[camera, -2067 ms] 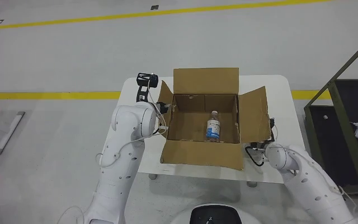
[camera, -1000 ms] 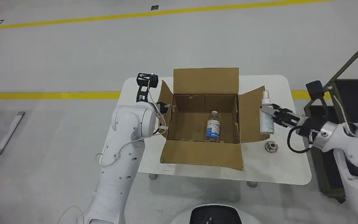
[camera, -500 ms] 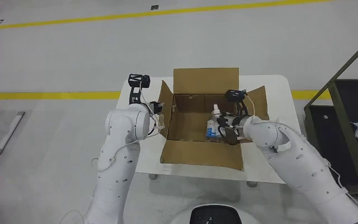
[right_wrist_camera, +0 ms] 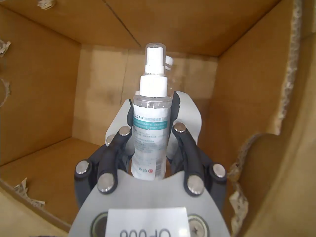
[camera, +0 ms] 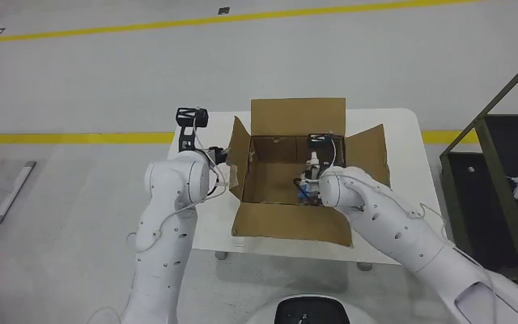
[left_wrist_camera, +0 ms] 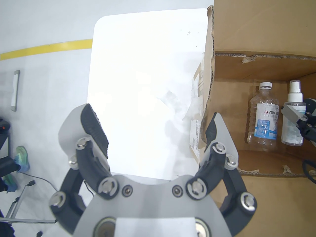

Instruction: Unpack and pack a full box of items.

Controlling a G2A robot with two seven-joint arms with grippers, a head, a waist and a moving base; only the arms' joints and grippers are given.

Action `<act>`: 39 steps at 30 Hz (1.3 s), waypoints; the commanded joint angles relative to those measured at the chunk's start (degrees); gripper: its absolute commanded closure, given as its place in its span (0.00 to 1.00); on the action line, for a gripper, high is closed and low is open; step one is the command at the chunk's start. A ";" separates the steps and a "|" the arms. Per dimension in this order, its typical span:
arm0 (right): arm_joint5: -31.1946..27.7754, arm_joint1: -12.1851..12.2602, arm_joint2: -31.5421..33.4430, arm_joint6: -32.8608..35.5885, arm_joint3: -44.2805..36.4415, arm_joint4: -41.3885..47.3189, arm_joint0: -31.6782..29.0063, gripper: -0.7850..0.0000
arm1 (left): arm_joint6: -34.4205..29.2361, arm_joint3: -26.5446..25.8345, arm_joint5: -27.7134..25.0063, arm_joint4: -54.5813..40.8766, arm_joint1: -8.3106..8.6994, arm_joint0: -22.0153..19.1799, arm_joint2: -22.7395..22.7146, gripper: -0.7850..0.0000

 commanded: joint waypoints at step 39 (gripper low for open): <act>-21.14 6.64 38.40 6.54 -38.62 -4.37 -22.54 1.00 | 0.51 -0.54 -2.77 -0.77 -0.81 0.40 0.95 0.00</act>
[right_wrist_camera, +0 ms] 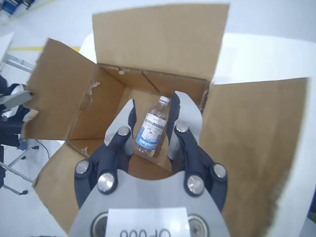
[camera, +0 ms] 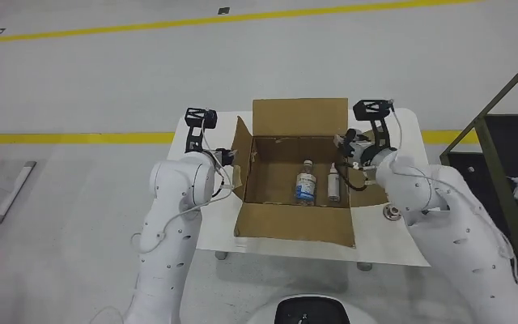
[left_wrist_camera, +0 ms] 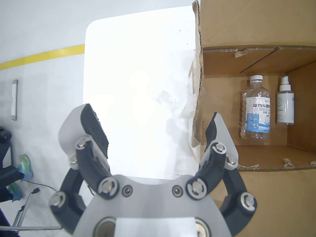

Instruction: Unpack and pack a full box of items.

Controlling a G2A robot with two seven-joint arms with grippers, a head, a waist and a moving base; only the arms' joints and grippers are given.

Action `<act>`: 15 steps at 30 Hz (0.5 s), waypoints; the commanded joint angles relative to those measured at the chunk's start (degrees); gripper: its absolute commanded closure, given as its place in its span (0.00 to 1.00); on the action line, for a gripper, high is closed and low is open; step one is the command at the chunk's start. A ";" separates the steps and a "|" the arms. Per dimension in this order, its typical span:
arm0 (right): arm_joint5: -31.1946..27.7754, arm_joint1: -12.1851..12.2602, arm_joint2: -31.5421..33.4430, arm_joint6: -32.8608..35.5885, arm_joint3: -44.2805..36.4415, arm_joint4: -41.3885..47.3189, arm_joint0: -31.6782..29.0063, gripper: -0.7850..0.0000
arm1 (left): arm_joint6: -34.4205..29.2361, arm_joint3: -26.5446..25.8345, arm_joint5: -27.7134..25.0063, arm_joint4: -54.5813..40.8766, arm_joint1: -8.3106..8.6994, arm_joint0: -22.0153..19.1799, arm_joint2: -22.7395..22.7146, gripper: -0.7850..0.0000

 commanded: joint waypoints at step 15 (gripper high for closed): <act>-17.09 4.80 30.35 18.57 1.85 -14.47 -18.47 0.66 | 0.38 0.17 -0.81 -0.73 -0.45 0.10 1.29 0.00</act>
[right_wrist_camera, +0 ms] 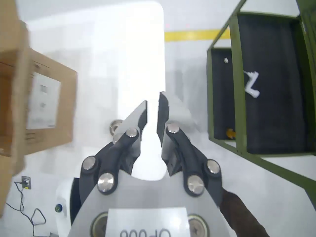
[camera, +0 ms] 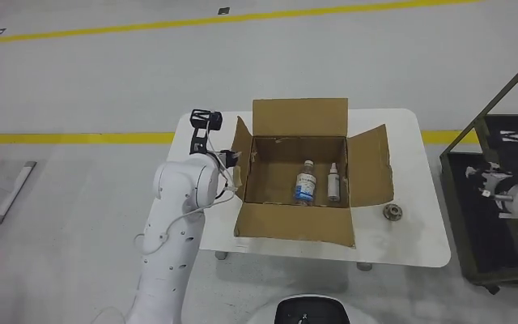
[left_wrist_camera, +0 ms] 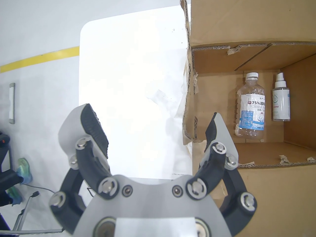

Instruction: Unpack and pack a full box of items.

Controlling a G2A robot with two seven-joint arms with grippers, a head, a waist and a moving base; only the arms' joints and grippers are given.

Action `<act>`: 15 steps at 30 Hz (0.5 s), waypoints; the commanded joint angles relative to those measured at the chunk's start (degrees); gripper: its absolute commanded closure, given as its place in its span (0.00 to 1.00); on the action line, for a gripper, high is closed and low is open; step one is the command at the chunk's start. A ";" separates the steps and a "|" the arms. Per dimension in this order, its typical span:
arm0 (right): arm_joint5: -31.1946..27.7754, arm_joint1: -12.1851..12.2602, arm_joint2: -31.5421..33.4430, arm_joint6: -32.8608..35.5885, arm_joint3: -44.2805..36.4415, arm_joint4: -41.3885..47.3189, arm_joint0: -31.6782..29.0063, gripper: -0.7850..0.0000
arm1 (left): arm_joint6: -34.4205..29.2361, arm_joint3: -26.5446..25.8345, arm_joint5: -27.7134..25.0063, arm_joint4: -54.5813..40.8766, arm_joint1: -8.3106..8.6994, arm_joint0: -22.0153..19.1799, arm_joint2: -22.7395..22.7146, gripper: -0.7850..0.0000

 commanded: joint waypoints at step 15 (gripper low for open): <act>-1.80 -0.69 -21.20 8.25 17.81 -4.88 10.85 0.41 | -0.02 1.12 0.04 -0.14 -0.64 -0.84 1.93 0.00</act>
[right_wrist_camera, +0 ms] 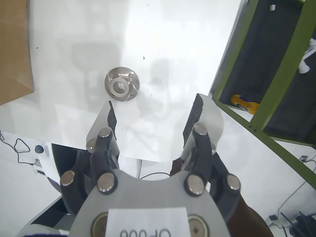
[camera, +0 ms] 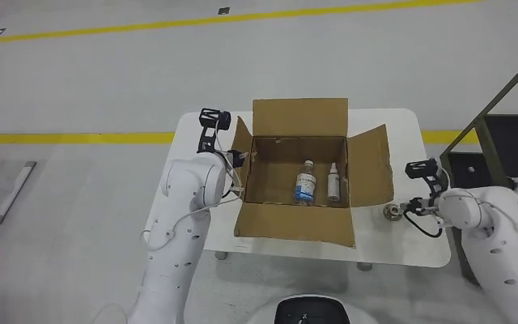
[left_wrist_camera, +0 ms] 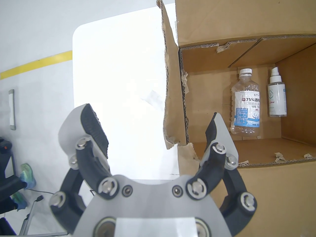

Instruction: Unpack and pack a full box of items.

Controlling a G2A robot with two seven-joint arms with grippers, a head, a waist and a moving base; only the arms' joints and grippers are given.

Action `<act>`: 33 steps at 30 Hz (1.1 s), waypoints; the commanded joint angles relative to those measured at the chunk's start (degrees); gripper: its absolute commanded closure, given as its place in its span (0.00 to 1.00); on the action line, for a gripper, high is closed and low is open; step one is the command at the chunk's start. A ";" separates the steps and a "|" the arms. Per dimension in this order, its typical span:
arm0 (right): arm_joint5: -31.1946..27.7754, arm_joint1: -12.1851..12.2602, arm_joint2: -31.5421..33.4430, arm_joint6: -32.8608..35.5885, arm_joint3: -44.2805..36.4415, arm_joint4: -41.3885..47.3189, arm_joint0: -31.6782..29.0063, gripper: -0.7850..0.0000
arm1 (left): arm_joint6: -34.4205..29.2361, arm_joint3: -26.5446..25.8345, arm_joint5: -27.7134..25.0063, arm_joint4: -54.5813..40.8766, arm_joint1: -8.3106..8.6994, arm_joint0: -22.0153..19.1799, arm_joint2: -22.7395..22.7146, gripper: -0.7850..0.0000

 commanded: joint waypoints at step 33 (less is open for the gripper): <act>2.46 -1.43 -12.64 -3.64 12.23 -2.63 7.63 0.57 | -0.96 -2.33 0.28 2.12 -0.37 1.71 -1.65 0.00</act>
